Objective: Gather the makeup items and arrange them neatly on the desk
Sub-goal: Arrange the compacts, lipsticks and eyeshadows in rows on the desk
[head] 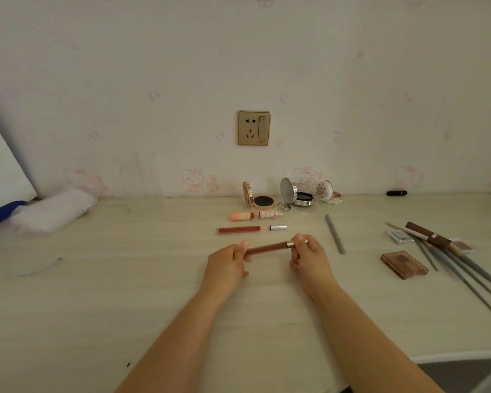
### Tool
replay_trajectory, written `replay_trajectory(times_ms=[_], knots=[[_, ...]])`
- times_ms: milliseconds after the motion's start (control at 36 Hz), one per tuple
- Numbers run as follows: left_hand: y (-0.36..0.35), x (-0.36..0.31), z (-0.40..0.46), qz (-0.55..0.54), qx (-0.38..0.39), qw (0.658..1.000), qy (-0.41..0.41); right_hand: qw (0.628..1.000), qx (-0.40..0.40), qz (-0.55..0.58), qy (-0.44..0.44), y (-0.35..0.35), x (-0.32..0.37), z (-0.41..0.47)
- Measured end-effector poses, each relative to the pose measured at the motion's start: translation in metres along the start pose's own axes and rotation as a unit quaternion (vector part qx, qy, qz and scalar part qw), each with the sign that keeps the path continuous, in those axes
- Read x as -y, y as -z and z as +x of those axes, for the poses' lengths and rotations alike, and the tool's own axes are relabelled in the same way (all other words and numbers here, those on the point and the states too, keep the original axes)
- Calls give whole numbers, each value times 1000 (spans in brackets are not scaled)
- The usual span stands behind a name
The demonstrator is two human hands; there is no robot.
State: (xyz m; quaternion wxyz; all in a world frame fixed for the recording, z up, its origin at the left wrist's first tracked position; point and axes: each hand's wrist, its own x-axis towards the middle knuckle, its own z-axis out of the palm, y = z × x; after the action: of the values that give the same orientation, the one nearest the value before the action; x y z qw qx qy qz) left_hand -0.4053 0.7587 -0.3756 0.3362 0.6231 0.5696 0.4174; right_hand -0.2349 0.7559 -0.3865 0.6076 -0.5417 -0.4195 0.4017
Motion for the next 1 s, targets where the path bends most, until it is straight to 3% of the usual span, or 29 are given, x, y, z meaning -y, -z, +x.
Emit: replay_trajectory(times_ms=[83,278,472,667,750,861,1000], knots=[[3,1,-1,4,-7,1000,-8,1000,10,25,-2,1,-1,1],[1,1,-4,-98,-3,994,-40,999,24,44,1,1,1,0],[6,2,0,-190,-64,980,10,994,43,-79,69,-5,7,-11],[9,5,5,-216,-95,971,37,987,71,-124,73,-5,12,-14],[15,7,6,-242,-85,966,41,990,63,-112,58,-7,13,-16],[19,9,5,-229,-56,972,19,980,59,-177,61,-7,13,-16],[18,10,6,-215,-62,974,12,984,76,-151,55,-4,12,-14]])
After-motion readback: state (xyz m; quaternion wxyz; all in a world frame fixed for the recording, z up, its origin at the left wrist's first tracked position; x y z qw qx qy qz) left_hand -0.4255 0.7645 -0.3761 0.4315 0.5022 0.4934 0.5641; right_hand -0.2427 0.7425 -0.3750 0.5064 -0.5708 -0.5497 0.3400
